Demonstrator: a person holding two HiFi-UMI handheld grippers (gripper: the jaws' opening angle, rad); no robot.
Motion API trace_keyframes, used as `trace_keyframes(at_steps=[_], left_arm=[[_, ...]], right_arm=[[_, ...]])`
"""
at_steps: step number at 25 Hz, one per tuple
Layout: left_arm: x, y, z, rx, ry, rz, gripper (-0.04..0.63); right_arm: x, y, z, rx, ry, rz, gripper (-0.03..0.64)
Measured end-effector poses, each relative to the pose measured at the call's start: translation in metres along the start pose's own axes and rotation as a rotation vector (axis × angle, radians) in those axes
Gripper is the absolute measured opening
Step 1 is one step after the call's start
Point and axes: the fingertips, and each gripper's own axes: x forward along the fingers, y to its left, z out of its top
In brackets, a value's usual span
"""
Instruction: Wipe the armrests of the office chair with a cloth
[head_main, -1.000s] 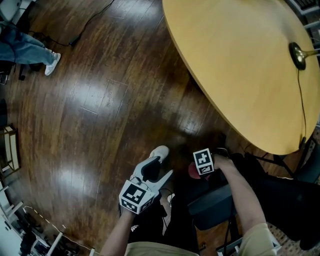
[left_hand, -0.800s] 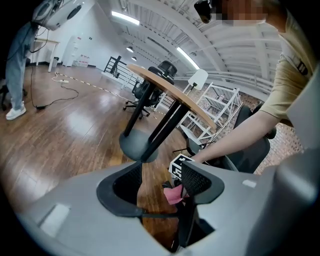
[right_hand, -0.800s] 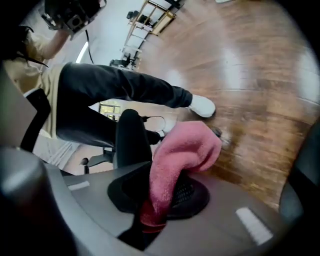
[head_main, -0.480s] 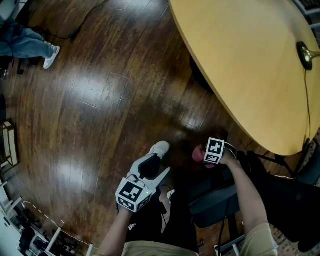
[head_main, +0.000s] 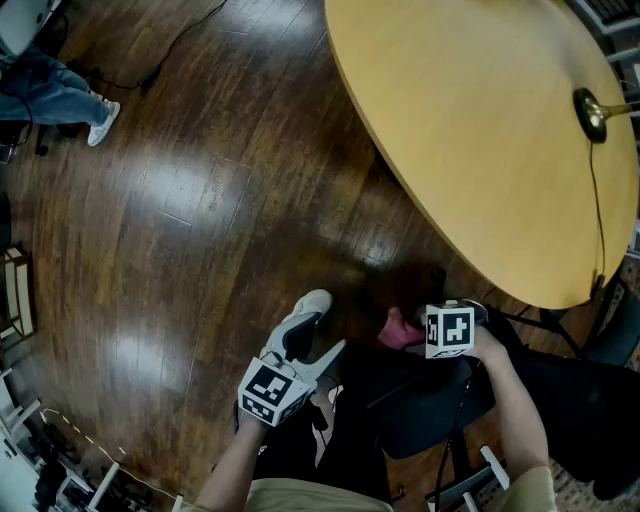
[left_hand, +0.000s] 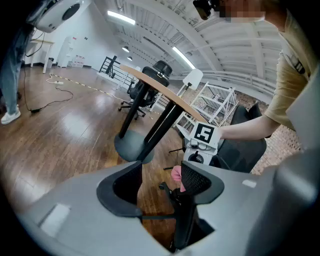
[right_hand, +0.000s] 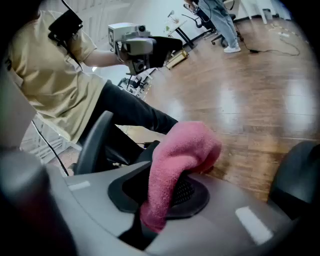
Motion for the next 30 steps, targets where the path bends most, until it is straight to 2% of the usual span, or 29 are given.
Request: trace_keyframes(at_steps=[3,5,8,9,11,14,17,20,25,28,30], left_arm=[[-0.001,-0.003,-0.002,0.005,0.011,-0.007,0.233],[0.001,-0.002,-0.004,0.011,0.023,-0.009,0.233],[0.004,0.0,-0.005,0.015,0.029,-0.006,0.233],[0.004,-0.001,-0.005,0.014,0.027,-0.005,0.233],[0.003,-0.001,-0.004,0.01,0.025,-0.001,0.232],[0.001,0.003,-0.007,0.0,0.03,0.004,0.23],[0.002,0.005,-0.012,0.002,0.034,0.004,0.23],[0.005,0.003,-0.009,0.006,0.03,-0.001,0.23],[0.008,0.001,-0.004,0.015,0.024,-0.01,0.23],[0.009,0.001,-0.004,0.019,0.025,-0.009,0.23],[0.008,0.001,-0.006,0.017,0.029,-0.008,0.23]], right_arm=[[-0.012,0.03,0.015,-0.039,-0.064,0.12,0.067],[-0.014,0.042,0.018,-0.026,-0.078,0.21,0.058],[-0.009,0.038,-0.004,-0.005,0.064,0.249,0.061],[-0.006,0.035,-0.015,0.0,0.118,0.242,0.063],[0.0,0.027,-0.029,0.033,0.154,0.204,0.061],[0.008,0.011,-0.038,0.091,0.148,0.138,0.061],[0.01,0.004,-0.04,0.124,0.12,0.128,0.067],[0.01,0.003,-0.041,0.11,0.106,0.109,0.068],[0.008,-0.006,-0.042,0.06,0.112,0.026,0.069],[0.013,-0.02,-0.069,-0.006,0.264,-0.037,0.067],[0.026,-0.026,-0.098,0.034,0.329,-0.034,0.043]])
